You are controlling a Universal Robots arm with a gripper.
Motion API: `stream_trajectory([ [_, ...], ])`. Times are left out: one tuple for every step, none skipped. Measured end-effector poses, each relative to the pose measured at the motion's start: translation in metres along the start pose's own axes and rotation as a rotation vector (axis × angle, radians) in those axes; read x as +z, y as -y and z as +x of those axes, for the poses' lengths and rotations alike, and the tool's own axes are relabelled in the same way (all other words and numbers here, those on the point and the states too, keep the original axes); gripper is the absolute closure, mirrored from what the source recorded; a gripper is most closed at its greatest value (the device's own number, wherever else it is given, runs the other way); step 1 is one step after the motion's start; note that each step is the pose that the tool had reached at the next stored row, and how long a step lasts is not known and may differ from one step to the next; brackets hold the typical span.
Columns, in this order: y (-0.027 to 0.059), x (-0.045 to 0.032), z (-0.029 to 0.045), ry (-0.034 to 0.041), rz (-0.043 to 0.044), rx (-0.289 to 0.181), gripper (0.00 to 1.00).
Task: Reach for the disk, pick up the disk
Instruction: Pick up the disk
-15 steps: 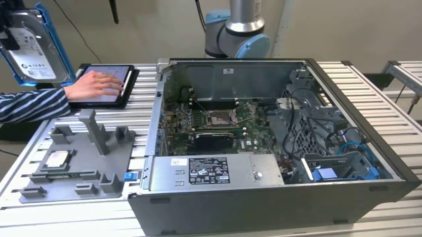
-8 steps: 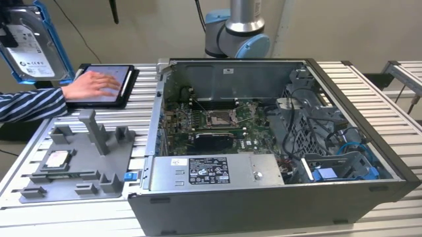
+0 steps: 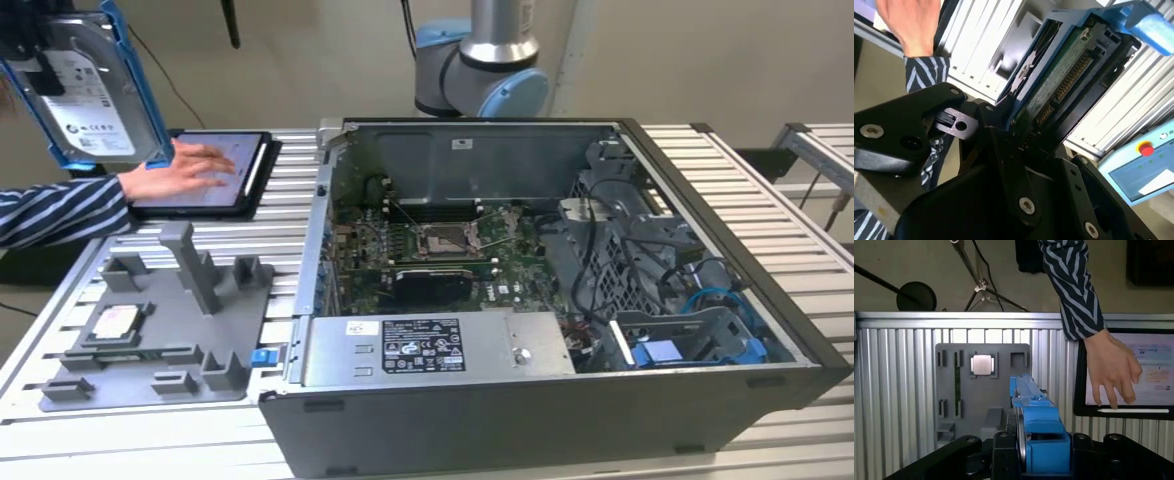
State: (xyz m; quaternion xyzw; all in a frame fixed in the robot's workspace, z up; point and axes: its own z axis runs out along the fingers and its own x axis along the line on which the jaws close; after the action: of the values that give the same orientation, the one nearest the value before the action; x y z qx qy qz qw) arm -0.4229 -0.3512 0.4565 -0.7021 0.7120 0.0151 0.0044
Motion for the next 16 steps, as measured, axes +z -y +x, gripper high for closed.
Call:
stream_trajectory([
  [0.0046, -0.0001, 0.0000, 0.0000, -0.0014, 0.000, 1.00],
  [0.0091, -0.0001, 0.0000, 0.0000, -0.0027, 0.000, 1.00],
  [0.0137, -0.0002, 0.0000, 0.0000, -0.0042, 0.000, 1.00],
  [0.0181, -0.0003, 0.0001, 0.0000, -0.0055, 0.000, 1.00],
  [0.0227, -0.0003, 0.0001, -0.0001, -0.0068, 0.000, 1.00],
  [0.0274, -0.0004, 0.0002, -0.0001, -0.0081, 0.000, 1.00],
  [0.0319, -0.0005, 0.0003, -0.0001, -0.0094, 0.000, 1.00],
  [0.0365, -0.0005, 0.0003, -0.0002, -0.0106, 0.000, 1.00],
  [0.0407, -0.0006, 0.0003, -0.0002, -0.0116, 0.000, 1.00],
  [0.0453, -0.0007, 0.0003, -0.0001, -0.0126, 0.001, 1.00],
  [0.0500, -0.0007, 0.0003, -0.0002, -0.0137, 0.001, 1.00],
  [0.0545, -0.0008, 0.0002, -0.0002, -0.0146, 0.001, 1.00],
  [0.0590, -0.0009, 0.0002, -0.0002, -0.0153, 0.000, 1.00],
  [0.0635, -0.0010, 0.0002, -0.0002, -0.0161, 0.000, 1.00],
  [0.0684, -0.0010, 0.0002, -0.0002, -0.0167, 0.001, 1.00],
  [0.0727, -0.0011, 0.0001, -0.0002, -0.0175, 0.001, 1.00],
])
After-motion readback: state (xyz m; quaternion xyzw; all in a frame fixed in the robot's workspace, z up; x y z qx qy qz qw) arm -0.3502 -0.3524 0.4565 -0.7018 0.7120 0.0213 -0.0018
